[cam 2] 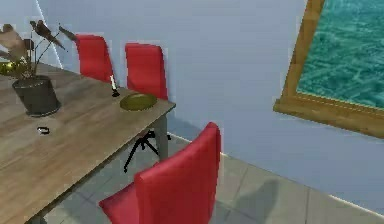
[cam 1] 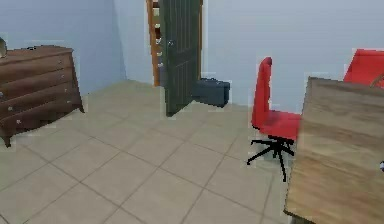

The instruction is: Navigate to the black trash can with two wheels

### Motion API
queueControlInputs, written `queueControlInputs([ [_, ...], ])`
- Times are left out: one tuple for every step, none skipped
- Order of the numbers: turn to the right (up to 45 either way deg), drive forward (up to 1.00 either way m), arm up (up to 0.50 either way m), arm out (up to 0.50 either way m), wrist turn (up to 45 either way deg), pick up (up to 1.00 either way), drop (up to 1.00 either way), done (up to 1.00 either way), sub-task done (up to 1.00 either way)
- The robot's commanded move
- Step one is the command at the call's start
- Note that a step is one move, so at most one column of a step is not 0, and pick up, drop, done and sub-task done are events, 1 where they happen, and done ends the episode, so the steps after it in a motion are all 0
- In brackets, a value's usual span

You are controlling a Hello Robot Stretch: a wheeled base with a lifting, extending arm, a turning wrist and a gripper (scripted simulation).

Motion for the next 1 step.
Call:
queueControlInputs([
  [-45.0,0.0,0.0,0.0,0.0,0.0,0.0,0.0,0.0],
])
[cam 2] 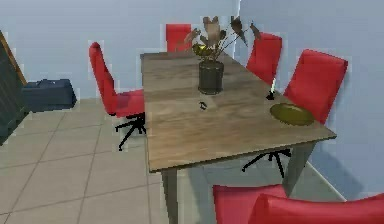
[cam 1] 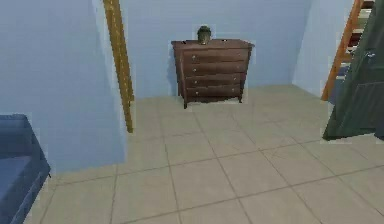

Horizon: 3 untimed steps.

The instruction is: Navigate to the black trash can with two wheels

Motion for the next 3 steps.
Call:
queueControlInputs([
  [-30.0,0.0,0.0,0.0,0.0,0.0,0.0,0.0,0.0],
  [0.0,0.1,0.0,0.0,0.0,0.0,0.0,0.0,0.0],
  [27.0,0.0,0.0,0.0,0.0,0.0,0.0,0.0,0.0],
])
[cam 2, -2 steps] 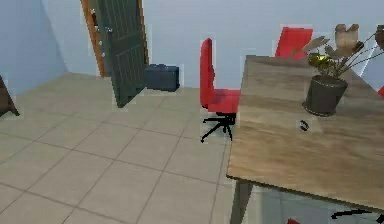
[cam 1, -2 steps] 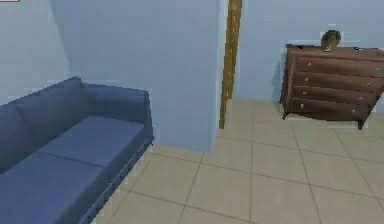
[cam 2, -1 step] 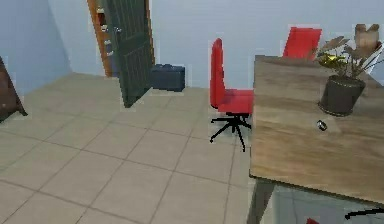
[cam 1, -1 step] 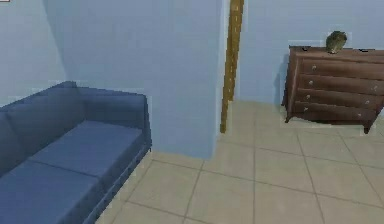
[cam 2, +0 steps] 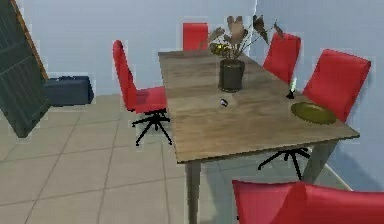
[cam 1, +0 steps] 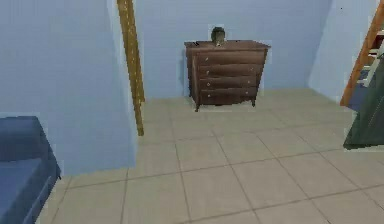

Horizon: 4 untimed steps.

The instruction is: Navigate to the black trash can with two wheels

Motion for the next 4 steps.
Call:
queueControlInputs([
  [0.0,1.0,0.0,0.0,0.0,0.0,0.0,0.0,0.0],
  [0.0,0.4,0.0,0.0,0.0,0.0,0.0,0.0,0.0],
  [-6.0,0.0,0.0,0.0,0.0,0.0,0.0,0.0,0.0],
  [0.0,0.5,0.0,0.0,0.0,0.0,0.0,0.0,0.0],
])
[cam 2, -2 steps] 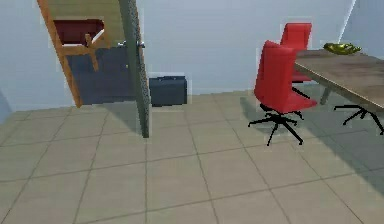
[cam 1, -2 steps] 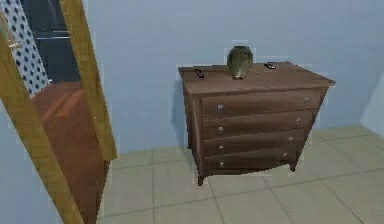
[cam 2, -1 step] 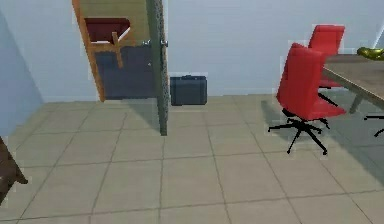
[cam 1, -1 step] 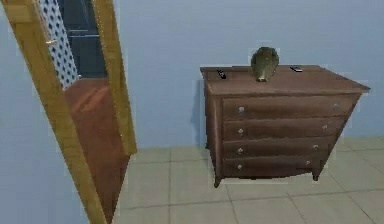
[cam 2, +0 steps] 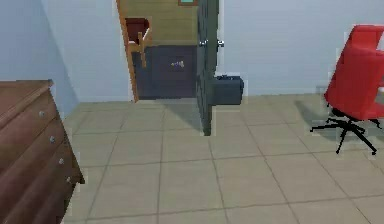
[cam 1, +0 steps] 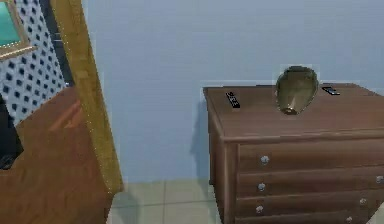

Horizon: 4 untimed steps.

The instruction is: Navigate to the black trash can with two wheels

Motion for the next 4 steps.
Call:
queueControlInputs([
  [-30.0,0.0,0.0,0.0,0.0,0.0,0.0,0.0,0.0],
  [0.0,0.6,0.0,0.0,0.0,0.0,0.0,0.0,0.0],
  [-15.0,0.0,0.0,0.0,0.0,0.0,0.0,0.0,0.0],
  [0.0,0.65,0.0,0.0,0.0,0.0,0.0,0.0,0.0],
])
